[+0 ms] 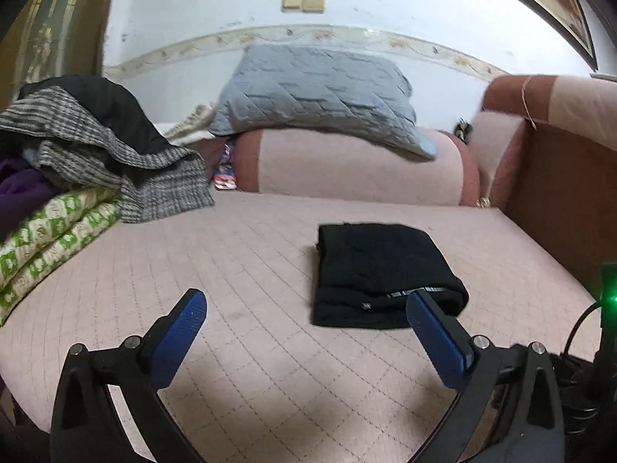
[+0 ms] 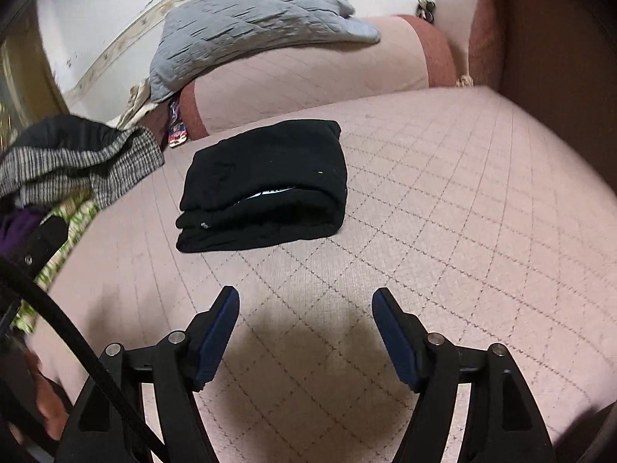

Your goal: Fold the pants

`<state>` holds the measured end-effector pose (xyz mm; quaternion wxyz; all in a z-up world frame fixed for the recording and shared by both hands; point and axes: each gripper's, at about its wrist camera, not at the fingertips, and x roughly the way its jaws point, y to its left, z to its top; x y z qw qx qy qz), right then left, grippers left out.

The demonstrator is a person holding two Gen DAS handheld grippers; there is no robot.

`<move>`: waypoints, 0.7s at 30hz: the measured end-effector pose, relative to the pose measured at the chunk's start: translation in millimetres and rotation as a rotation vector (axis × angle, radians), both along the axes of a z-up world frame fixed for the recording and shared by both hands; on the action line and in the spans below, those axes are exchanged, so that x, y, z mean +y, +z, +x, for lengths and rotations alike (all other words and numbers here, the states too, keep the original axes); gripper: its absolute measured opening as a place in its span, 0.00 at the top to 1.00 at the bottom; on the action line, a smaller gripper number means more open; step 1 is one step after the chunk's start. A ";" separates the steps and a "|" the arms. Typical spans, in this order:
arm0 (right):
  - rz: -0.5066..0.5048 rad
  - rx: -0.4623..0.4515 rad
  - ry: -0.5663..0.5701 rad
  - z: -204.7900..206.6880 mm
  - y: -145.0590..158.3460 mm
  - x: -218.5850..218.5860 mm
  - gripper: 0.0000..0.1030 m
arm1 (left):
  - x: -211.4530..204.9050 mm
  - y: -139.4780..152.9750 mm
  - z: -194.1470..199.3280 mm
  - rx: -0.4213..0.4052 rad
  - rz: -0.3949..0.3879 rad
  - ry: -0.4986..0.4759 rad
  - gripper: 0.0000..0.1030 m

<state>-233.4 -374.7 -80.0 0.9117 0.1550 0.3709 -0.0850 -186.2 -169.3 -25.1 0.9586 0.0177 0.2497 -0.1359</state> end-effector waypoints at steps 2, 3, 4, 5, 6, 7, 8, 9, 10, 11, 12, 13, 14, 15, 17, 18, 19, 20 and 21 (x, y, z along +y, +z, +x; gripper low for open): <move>-0.013 0.004 0.000 2.4 -0.9 3.7 0.24 | -1.5 -5.9 4.7 0.047 0.004 -0.009 0.00; -0.015 0.009 0.002 2.3 -1.7 4.0 0.24 | -1.3 -8.4 8.0 0.073 -0.003 -0.017 0.00; -0.014 0.015 0.004 2.9 -3.3 4.1 0.24 | -0.8 -10.6 10.8 0.097 -0.014 -0.025 0.00; -0.012 0.019 0.004 3.9 -4.7 4.4 0.24 | -1.1 -12.5 10.9 0.111 -0.017 -0.027 0.00; -0.011 0.022 0.005 6.5 -5.7 4.3 0.24 | -0.9 -14.5 12.5 0.122 -0.019 -0.030 0.00; -0.009 0.025 0.004 7.1 -7.2 4.0 0.23 | -0.8 -16.1 14.2 0.132 -0.021 -0.034 0.00; -0.007 0.029 0.004 8.0 -8.5 3.8 0.23 | -1.1 -18.5 16.2 0.145 -0.020 -0.038 0.00; -0.005 0.033 0.005 9.1 -9.9 3.8 0.23 | -1.8 -20.5 17.8 0.157 -0.019 -0.041 0.00; -0.002 0.037 0.007 10.3 -11.5 3.8 0.23 | -2.6 -22.9 18.2 0.167 -0.017 -0.044 0.00; 0.001 0.040 0.008 10.9 -12.6 3.4 0.23 | -4.0 -26.0 19.6 0.182 -0.011 -0.050 0.00; 0.002 0.042 0.008 11.2 -13.4 3.9 0.23 | -5.4 -28.5 20.9 0.193 -0.004 -0.051 0.00; 0.005 0.045 0.009 11.8 -14.4 3.8 0.23 | -6.6 -30.8 21.3 0.201 0.003 -0.051 0.00; 0.008 0.047 0.010 12.3 -15.3 3.6 0.23 | -8.8 -33.5 22.4 0.212 0.013 -0.054 0.00; 0.010 0.048 0.010 12.6 -16.1 3.4 0.23 | -10.3 -35.4 23.1 0.222 0.018 -0.059 0.00; 0.015 0.051 0.011 13.3 -17.5 3.1 0.22 | -13.4 -39.9 24.3 0.244 0.028 -0.064 0.00; 0.017 0.053 0.011 13.8 -18.2 3.0 0.22 | -14.2 -41.5 24.6 0.251 0.029 -0.066 0.00; 0.021 0.055 0.011 14.2 -19.0 2.4 0.22 | -15.3 -43.4 24.9 0.259 0.031 -0.068 0.00; 0.023 0.055 0.009 14.3 -19.5 2.2 0.22 | -15.8 -44.4 25.1 0.263 0.034 -0.068 0.00; 0.026 0.056 0.007 14.3 -20.2 1.8 0.22 | -16.5 -45.8 25.3 0.266 0.039 -0.067 0.00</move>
